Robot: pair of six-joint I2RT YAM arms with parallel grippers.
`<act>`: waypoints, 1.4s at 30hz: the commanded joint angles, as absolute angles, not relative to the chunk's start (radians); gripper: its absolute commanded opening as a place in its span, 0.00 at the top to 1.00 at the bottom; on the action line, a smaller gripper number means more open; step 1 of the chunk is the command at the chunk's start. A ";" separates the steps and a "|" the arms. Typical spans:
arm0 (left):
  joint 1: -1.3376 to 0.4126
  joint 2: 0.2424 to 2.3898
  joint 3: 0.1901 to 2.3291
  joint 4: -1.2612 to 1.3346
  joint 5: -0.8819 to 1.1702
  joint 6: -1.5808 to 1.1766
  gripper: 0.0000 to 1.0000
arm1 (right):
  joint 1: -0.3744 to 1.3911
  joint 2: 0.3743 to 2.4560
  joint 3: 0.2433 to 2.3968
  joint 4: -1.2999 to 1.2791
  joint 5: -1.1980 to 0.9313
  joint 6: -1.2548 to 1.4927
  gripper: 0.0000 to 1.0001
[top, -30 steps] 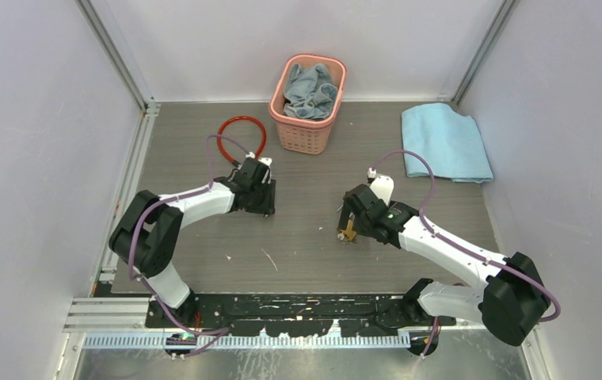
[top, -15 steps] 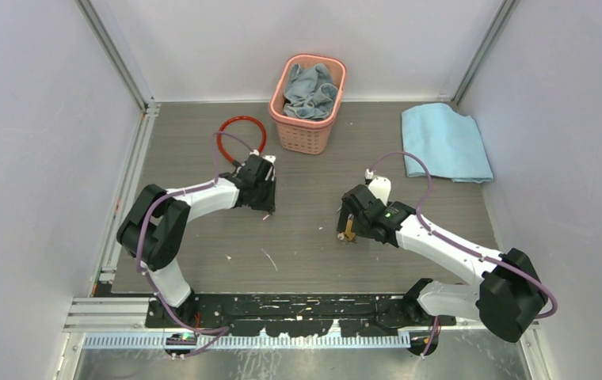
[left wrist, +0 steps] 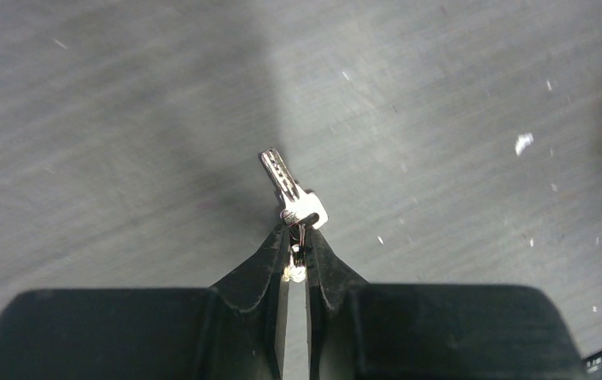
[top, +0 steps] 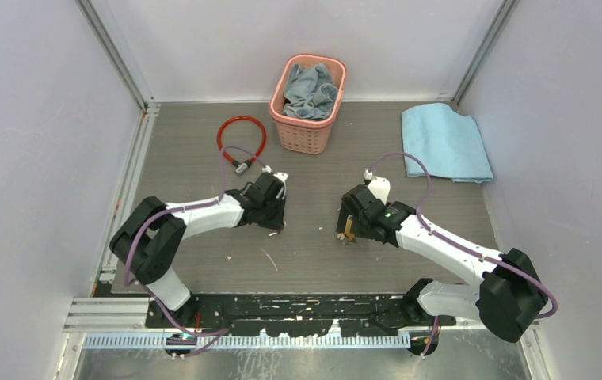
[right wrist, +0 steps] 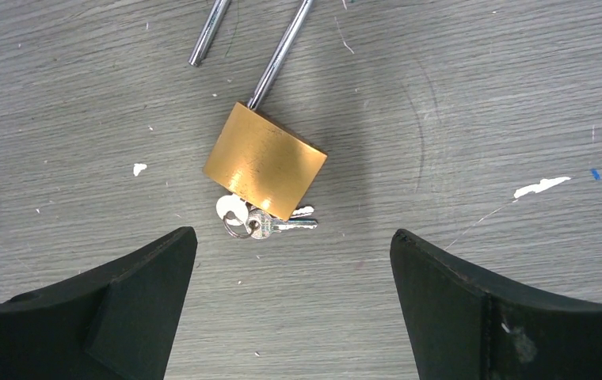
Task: Unlock with the key
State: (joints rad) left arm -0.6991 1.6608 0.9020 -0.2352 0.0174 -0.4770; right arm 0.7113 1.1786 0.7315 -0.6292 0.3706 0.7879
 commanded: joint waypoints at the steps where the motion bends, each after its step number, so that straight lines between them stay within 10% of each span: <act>1: -0.774 1.597 0.834 -0.257 0.008 -0.558 0.88 | 0.710 1.164 0.744 -0.602 0.354 0.793 0.03; 8: -0.872 1.475 0.786 -0.262 -0.006 -0.679 0.79 | 0.711 1.157 0.736 -0.602 0.340 0.802 0.03; 18: -0.848 1.389 0.947 -0.466 -0.130 -0.501 0.26 | 0.711 1.129 0.724 -0.615 0.356 0.805 0.04; 42: -0.260 1.986 1.565 -0.509 0.246 -0.088 0.27 | 0.711 1.133 0.632 -0.438 0.278 0.816 0.04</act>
State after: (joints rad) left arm -0.2661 1.9049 1.4055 -0.4519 0.1692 -0.1955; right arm 0.7113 1.1160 0.6113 -0.4850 0.2970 0.8127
